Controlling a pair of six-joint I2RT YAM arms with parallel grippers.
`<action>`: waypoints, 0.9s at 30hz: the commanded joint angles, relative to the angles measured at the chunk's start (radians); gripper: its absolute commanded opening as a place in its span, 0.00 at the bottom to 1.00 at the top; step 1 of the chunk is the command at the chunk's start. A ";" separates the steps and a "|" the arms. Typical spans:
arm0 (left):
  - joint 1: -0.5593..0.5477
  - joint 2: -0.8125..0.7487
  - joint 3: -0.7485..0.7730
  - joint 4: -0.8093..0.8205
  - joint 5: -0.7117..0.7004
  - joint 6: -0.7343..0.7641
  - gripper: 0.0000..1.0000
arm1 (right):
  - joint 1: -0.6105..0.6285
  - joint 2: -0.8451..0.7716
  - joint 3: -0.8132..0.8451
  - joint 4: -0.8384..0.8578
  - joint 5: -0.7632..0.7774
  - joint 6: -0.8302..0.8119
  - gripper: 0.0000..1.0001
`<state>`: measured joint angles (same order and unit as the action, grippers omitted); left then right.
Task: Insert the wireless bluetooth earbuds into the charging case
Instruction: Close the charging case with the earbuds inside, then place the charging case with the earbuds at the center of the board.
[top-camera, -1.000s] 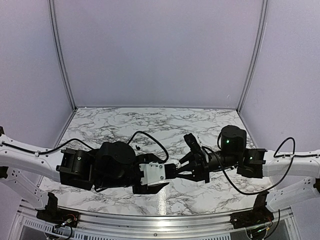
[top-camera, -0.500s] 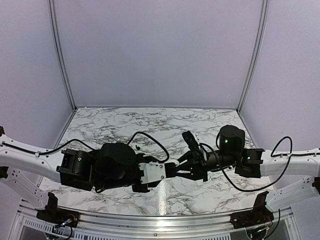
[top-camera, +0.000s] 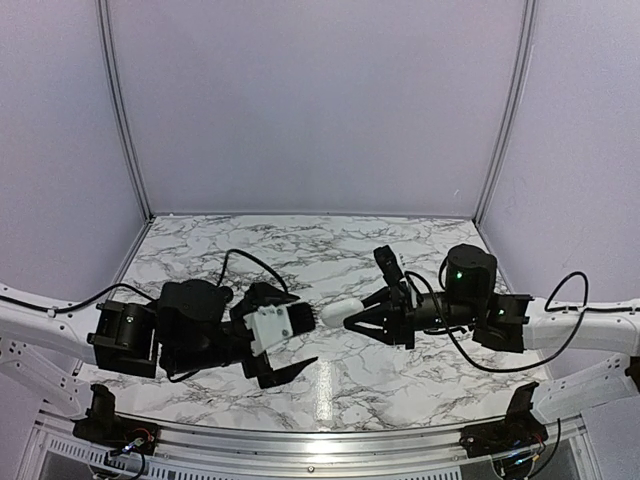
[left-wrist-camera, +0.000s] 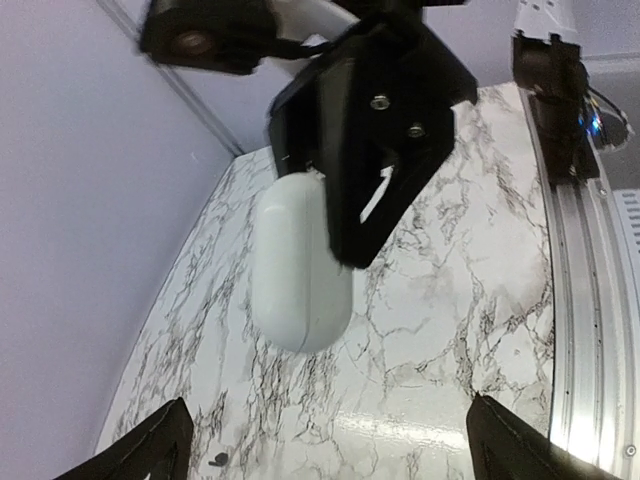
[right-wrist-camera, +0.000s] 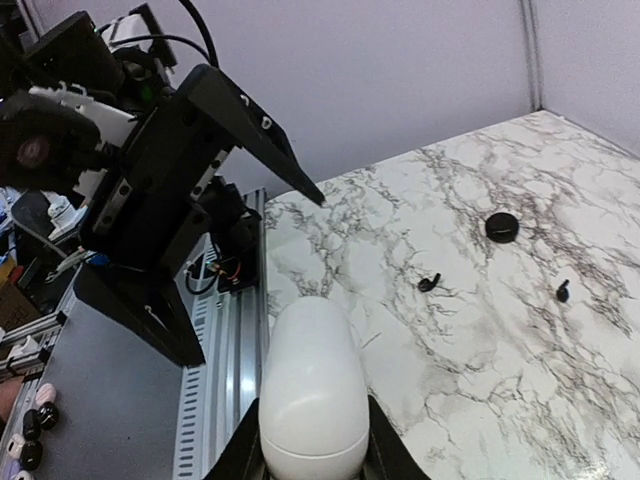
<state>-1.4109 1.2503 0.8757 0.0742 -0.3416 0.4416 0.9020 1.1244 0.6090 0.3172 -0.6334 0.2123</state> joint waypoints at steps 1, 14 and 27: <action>0.124 -0.127 -0.100 0.186 0.043 -0.230 0.99 | -0.081 0.030 -0.004 0.004 0.128 0.021 0.00; 0.557 -0.115 -0.143 0.098 0.014 -0.719 0.99 | -0.463 0.429 0.049 0.109 0.104 0.141 0.00; 0.928 0.126 -0.088 -0.066 0.217 -0.787 0.99 | -0.576 0.771 0.238 0.036 0.016 0.072 0.00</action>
<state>-0.5354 1.3106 0.7513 0.0589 -0.1928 -0.3496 0.3580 1.8553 0.7975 0.3729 -0.5716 0.3138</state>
